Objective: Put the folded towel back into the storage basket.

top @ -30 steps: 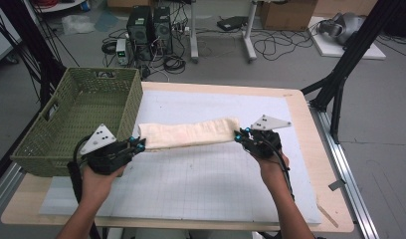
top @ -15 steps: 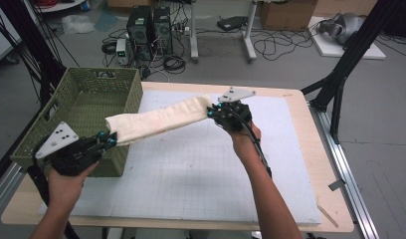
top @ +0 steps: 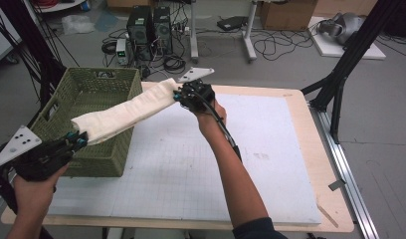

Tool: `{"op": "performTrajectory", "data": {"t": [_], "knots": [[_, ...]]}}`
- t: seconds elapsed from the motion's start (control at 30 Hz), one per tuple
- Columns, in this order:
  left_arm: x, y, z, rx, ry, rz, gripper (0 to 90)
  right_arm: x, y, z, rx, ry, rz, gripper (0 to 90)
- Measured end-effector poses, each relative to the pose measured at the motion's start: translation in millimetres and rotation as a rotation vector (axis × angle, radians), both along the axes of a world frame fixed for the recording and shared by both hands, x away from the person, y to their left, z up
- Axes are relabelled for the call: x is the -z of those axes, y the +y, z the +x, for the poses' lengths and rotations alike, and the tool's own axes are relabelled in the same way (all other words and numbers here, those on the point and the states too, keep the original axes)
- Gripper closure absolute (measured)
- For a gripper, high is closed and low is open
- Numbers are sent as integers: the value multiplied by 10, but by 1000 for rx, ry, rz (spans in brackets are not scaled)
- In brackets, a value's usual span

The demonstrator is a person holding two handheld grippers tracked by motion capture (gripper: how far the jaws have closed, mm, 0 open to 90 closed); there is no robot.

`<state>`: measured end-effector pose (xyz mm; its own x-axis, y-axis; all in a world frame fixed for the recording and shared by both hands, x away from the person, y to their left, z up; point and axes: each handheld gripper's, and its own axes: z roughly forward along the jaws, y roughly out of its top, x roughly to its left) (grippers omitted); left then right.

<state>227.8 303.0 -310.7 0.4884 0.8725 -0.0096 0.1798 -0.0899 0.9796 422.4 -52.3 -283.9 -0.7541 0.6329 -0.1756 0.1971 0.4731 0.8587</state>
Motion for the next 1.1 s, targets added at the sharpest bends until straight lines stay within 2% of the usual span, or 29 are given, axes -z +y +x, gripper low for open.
{"op": "performTrajectory", "data": {"t": [0.17, 0.5, 0.77, 1.1], "knots": [[3, 193, -52, -41, -4, -11, 840, -39, 312, 91, -31, -12, -13, 815], [5, 522, -119, -118, -13, -11, 840, 4, 897, 277, -77, -5, -40, 815], [49, 671, -124, -166, -5, 6, 840, 30, 1278, 412, -87, -1, -51, 814], [128, 794, -103, -211, 14, 18, 839, 30, 1635, 528, -84, -10, -59, 814]]}}
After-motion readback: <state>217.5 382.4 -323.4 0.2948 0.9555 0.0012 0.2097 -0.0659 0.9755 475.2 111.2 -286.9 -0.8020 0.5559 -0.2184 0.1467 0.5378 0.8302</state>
